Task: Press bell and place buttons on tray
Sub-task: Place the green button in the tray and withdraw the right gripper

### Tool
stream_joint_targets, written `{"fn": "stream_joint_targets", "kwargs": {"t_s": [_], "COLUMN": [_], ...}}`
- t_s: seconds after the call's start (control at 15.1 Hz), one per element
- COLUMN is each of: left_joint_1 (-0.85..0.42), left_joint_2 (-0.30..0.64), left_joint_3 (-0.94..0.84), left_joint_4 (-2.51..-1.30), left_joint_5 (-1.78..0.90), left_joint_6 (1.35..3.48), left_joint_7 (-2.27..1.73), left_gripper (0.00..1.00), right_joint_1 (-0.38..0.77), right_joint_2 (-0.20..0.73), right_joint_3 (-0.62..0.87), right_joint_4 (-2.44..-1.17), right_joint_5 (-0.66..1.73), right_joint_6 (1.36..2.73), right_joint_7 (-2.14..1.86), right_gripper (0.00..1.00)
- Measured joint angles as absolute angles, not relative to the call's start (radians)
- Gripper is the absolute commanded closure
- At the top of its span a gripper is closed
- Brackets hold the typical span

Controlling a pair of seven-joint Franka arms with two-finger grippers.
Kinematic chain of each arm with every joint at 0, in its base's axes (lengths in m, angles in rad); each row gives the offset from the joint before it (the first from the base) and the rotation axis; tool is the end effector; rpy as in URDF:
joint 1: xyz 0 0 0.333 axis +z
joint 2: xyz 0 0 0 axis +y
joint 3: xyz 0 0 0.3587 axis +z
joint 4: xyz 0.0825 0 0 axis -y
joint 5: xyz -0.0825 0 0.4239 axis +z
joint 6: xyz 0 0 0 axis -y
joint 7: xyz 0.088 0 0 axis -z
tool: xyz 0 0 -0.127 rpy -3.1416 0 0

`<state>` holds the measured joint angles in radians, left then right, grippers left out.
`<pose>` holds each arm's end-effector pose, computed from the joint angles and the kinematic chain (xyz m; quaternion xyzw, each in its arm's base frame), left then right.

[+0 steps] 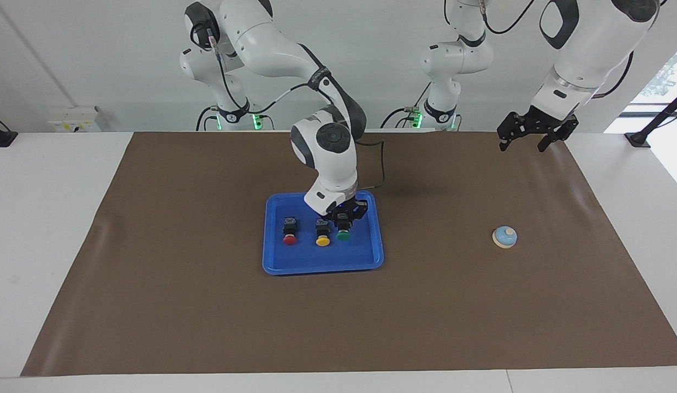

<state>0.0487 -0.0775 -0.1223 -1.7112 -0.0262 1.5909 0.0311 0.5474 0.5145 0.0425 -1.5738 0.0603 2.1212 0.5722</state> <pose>0.5634 -0.0474 0.6217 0.9984 -0.0515 -0.0219 0.0079 0.6233 0.4166 0.3431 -0.9992 0.0094 0.0061 0.0395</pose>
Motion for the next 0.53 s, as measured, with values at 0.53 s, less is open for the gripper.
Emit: {"fn": "stream_joint_targets", "kwargs": {"t_s": [0.53], "left_joint_1": [0.049], "left_joint_2": [-0.078], "left_joint_3": [-0.122], "left_joint_4": [-1.711], "left_joint_5": [-0.026], "left_joint_6": [1.591], "left_joint_7": [0.031], "left_gripper": [0.00], "right_joint_1": [0.563], "right_joint_2": [0.523], "right_joint_3": [0.043], "right_joint_4": [-1.646], "right_joint_5": [0.080], "right_joint_6": [2.198], "right_joint_7": [0.572], "right_gripper": [1.00]}}
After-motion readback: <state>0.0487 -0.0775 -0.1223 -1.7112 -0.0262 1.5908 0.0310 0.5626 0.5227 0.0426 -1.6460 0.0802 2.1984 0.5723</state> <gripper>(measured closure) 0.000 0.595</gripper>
